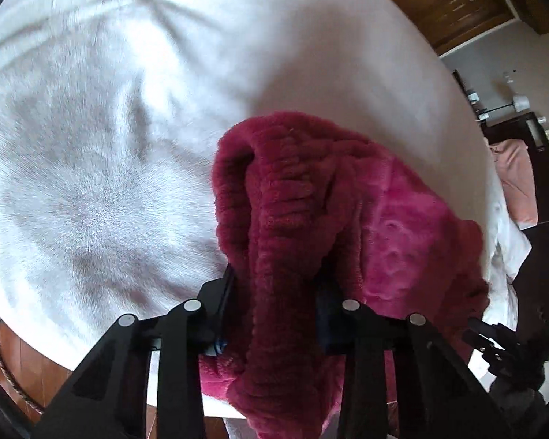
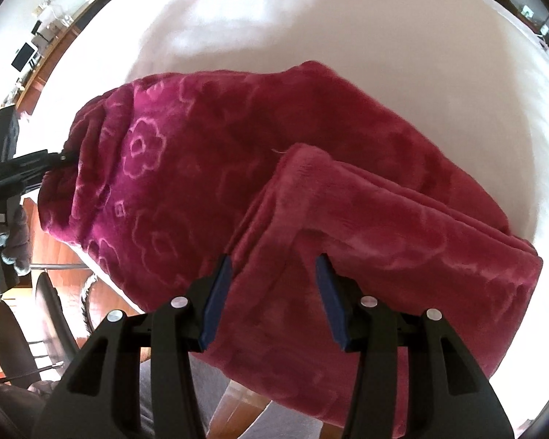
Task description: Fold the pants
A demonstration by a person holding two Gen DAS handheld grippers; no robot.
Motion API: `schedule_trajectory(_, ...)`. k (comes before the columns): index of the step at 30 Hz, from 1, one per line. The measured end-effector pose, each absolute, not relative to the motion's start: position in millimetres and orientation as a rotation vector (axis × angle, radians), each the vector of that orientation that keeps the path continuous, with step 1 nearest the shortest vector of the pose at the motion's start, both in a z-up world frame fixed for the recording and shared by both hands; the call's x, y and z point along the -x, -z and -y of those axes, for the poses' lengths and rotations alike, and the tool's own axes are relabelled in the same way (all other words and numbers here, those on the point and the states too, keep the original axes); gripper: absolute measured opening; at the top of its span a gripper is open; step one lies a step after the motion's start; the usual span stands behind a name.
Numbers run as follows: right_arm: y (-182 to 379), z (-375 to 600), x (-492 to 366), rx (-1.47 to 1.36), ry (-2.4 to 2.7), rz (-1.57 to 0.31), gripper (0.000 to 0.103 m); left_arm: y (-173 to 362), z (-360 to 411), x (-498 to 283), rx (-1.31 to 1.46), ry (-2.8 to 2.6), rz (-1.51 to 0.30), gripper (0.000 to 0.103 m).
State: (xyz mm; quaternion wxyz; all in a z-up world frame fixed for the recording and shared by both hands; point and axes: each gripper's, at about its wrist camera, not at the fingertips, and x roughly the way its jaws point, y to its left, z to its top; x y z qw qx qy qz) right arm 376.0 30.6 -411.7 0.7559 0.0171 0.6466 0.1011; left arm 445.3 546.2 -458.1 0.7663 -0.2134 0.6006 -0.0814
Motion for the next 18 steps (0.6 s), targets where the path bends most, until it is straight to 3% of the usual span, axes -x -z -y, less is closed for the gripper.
schedule_trajectory(6, 400.4, 8.6, -354.4, -0.086, -0.207, -1.367, 0.049, 404.3, -512.8, -425.0, 0.481, 0.215, -1.212, 0.026)
schedule_trajectory(18, 385.3, 114.2, -282.5, -0.19, -0.157, -1.308, 0.049, 300.4, -384.7, -382.3, 0.38, 0.411, -1.058, 0.025)
